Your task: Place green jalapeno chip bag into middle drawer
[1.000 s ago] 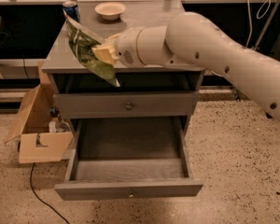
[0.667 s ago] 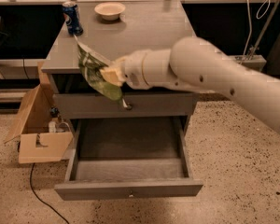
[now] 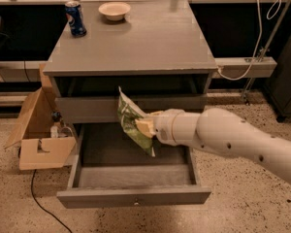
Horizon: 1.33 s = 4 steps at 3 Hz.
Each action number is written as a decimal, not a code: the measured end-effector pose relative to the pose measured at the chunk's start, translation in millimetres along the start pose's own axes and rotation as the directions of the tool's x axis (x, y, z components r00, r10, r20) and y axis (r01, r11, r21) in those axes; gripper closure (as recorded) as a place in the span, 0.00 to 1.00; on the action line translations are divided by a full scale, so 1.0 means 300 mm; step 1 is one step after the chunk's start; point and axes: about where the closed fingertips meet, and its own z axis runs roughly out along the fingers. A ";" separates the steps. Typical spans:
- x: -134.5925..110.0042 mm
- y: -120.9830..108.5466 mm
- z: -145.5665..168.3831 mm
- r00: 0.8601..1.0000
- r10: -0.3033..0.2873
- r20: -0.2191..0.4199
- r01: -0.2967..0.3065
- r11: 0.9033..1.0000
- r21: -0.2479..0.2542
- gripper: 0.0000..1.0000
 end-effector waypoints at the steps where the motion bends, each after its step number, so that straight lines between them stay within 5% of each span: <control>1: 0.239 -0.101 0.062 0.993 0.110 -0.050 -0.108 0.993 0.040 1.00; 3: 0.274 -0.120 0.088 0.988 0.117 -0.096 -0.110 0.991 0.078 1.00; 4: 0.376 -0.199 0.155 0.974 0.166 -0.155 -0.141 0.977 0.159 1.00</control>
Offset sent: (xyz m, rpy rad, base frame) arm 0.0020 -0.0204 -0.0594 0.0071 0.0800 -0.0609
